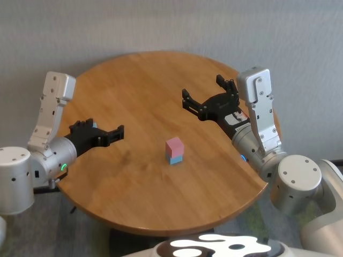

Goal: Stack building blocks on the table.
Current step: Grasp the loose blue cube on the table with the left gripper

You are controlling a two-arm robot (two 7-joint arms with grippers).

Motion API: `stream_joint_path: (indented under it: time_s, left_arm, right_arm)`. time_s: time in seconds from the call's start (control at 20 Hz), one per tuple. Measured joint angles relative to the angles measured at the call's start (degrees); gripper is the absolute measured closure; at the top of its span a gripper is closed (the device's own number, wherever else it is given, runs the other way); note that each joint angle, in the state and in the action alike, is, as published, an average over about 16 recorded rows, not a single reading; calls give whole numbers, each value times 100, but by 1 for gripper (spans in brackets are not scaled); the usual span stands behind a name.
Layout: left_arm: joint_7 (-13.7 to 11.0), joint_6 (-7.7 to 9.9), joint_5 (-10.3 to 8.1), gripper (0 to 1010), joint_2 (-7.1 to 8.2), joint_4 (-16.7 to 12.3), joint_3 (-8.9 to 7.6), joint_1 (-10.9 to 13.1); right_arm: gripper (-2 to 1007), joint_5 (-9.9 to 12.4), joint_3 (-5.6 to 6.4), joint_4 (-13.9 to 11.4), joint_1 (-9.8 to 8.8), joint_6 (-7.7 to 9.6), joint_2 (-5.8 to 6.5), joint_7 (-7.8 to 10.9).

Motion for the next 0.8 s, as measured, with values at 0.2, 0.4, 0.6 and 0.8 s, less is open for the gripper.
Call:
stream_joint_path:
  time_s: [0.2,0.4,0.6,0.8]
  left_arm:
    - [1,171,134,9,45,110,39,-110]
    - [-11,254,259,9,72,227,72,-188]
    - [-51,271,379,8,89,349,107,-259]
    - [-100,240,485,8,96,476,136,-319]
  right_arm:
    - [0,0,0,0,0,0,0,0]
    - [0,0,0,0,0,0,0,0]
    - [0,0,0,0,0,0,0,0]
    - [0,0,0,1,0,0,0,0]
